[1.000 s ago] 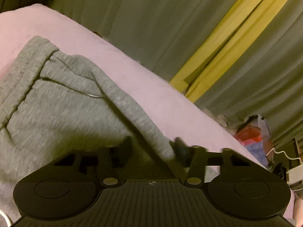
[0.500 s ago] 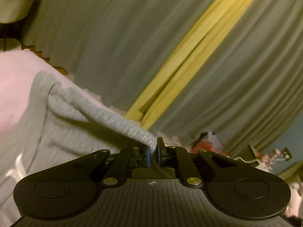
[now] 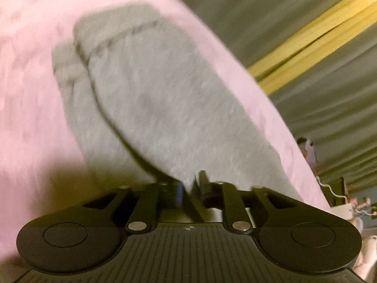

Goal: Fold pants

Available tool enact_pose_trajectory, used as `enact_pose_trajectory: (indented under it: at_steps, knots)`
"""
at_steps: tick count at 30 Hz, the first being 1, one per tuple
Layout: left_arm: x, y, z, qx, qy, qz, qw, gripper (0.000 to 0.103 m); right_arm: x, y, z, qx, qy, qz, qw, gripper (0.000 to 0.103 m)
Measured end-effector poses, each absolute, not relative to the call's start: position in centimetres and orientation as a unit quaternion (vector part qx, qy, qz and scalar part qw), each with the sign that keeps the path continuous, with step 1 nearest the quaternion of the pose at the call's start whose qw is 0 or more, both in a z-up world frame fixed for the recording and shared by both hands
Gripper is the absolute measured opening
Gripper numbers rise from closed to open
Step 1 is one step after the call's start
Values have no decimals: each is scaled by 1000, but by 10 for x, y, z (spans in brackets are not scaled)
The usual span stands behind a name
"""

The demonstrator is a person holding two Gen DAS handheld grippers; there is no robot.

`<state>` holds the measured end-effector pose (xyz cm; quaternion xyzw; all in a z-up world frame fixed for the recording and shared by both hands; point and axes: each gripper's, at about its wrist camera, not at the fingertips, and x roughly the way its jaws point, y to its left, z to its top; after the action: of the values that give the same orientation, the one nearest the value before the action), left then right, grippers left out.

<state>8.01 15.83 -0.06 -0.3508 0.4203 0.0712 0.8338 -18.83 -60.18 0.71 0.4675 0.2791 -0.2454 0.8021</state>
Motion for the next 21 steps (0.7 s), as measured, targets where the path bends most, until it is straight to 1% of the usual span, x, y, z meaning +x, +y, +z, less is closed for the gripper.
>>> enact_pose_trajectory:
  at_steps: [1,2,3,6,7,8,9,10,11,12,13,14,15,16,17,19,21]
  knots:
    - [84,159,0,-344,417,86,837,41,-189,-602,5,477,272,-240,800,13]
    - [86,161,1,-343,413,96,838,50,-191,-603,3,488,265,-233,799,21]
    - [84,168,0,-346,411,100,837,52,-188,-614,-2,498,258,-230,795,29]
    - [79,186,-7,-380,407,114,823,52,-190,-618,-7,524,234,-220,789,38]
    - [80,188,-9,-398,400,115,818,53,-189,-621,-8,529,229,-218,787,39]
    - [80,189,-12,-415,392,114,813,57,-186,-623,-11,535,225,-215,785,40]
    - [67,202,-13,-433,382,114,809,58,-183,-626,-15,542,223,-217,781,40]
    - [63,207,-14,-441,374,118,807,62,-181,-630,-17,549,221,-219,776,40]
    - [63,210,-15,-445,371,123,806,63,-180,-632,-19,554,216,-219,773,40]
    - [60,213,-17,-445,372,128,804,62,-179,-634,-20,557,216,-219,772,34]
    - [61,213,-19,-445,373,133,803,60,-178,-636,-19,556,217,-222,771,25]
    - [59,216,-19,-443,374,135,804,56,-175,-637,-17,551,220,-227,773,5]
    - [58,219,-18,-437,374,135,807,54,-172,-636,-12,535,227,-236,778,5]
    - [62,216,-17,-426,375,134,812,50,-171,-635,-3,515,229,-244,789,5]
    - [65,212,-15,-411,374,134,820,43,-172,-630,10,488,218,-245,809,5]
    - [57,207,-10,-385,373,131,834,39,-179,-619,34,445,176,-229,847,5]
    - [57,204,-7,-368,372,132,842,32,-192,-609,48,416,142,-226,869,5]
